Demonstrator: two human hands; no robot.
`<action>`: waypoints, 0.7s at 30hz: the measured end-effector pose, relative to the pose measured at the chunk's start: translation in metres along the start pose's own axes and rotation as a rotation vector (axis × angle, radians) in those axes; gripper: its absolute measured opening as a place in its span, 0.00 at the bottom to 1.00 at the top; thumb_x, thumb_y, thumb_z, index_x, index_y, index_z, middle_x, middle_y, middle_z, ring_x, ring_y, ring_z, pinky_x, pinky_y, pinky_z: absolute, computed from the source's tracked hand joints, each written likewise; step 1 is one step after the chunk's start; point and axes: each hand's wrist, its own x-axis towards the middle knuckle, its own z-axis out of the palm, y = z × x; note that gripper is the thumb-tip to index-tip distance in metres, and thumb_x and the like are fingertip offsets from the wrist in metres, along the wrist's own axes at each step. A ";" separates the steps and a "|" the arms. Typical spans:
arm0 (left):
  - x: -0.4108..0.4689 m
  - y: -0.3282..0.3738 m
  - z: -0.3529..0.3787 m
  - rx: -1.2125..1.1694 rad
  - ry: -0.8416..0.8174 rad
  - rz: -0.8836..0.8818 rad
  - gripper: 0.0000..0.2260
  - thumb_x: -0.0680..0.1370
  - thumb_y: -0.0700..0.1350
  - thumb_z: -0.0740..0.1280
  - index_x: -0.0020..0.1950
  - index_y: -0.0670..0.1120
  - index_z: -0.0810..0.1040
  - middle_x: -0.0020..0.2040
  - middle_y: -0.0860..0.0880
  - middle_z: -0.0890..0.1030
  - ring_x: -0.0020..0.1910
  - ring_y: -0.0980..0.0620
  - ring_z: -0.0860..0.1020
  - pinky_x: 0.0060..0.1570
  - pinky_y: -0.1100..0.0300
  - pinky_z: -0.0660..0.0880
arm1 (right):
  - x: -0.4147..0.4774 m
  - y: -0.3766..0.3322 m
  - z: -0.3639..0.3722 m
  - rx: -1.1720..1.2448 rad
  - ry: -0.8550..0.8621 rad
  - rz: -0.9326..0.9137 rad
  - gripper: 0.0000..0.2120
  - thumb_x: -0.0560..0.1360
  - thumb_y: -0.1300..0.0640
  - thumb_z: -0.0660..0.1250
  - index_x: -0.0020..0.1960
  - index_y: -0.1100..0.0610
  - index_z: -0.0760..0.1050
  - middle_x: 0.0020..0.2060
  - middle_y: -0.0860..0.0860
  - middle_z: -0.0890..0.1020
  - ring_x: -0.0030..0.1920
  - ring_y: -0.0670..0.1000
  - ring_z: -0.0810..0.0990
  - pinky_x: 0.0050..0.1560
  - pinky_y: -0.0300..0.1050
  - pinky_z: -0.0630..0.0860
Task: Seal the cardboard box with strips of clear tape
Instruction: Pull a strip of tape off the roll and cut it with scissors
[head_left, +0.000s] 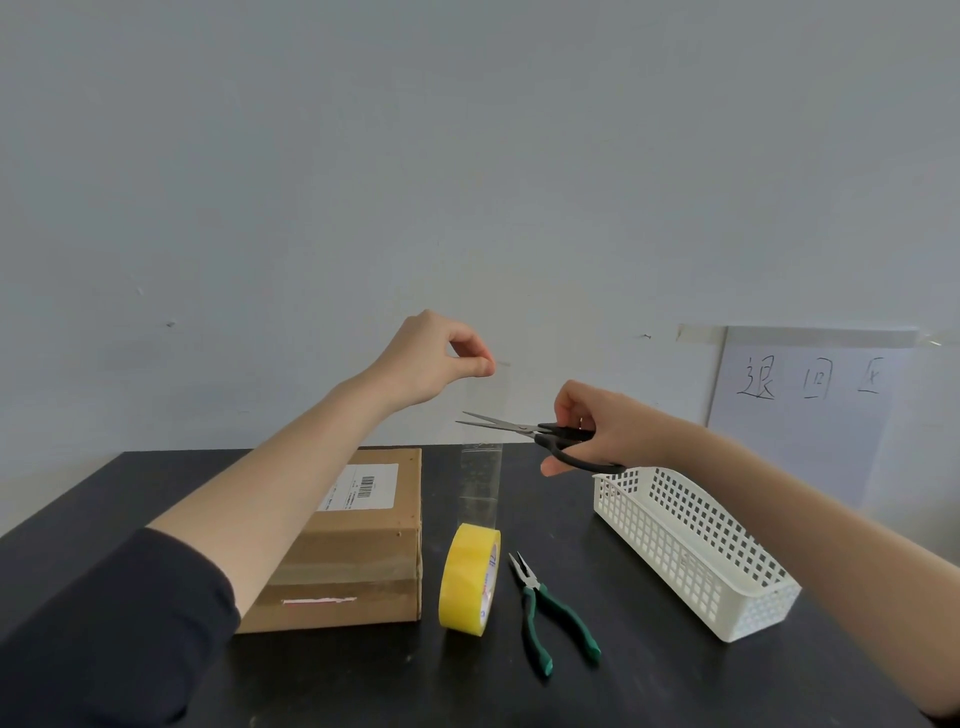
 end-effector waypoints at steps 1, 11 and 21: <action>0.000 0.000 0.000 0.000 0.000 -0.002 0.02 0.73 0.46 0.74 0.42 0.49 0.84 0.39 0.58 0.81 0.41 0.66 0.75 0.40 0.79 0.64 | 0.000 0.000 0.000 0.000 0.005 -0.006 0.24 0.63 0.45 0.80 0.47 0.51 0.68 0.36 0.43 0.76 0.34 0.45 0.73 0.36 0.38 0.68; 0.000 0.001 0.000 0.005 0.002 -0.009 0.02 0.73 0.46 0.74 0.42 0.49 0.84 0.39 0.56 0.81 0.42 0.64 0.75 0.40 0.80 0.65 | 0.005 0.007 0.000 0.007 0.044 -0.045 0.22 0.61 0.50 0.82 0.42 0.53 0.70 0.28 0.43 0.75 0.26 0.39 0.69 0.29 0.30 0.66; 0.001 -0.001 0.000 -0.010 -0.005 -0.026 0.02 0.73 0.47 0.74 0.42 0.49 0.84 0.40 0.57 0.82 0.43 0.63 0.77 0.42 0.73 0.67 | 0.010 0.011 0.004 -0.004 0.072 -0.072 0.22 0.59 0.51 0.83 0.38 0.51 0.69 0.26 0.44 0.73 0.26 0.41 0.67 0.29 0.31 0.66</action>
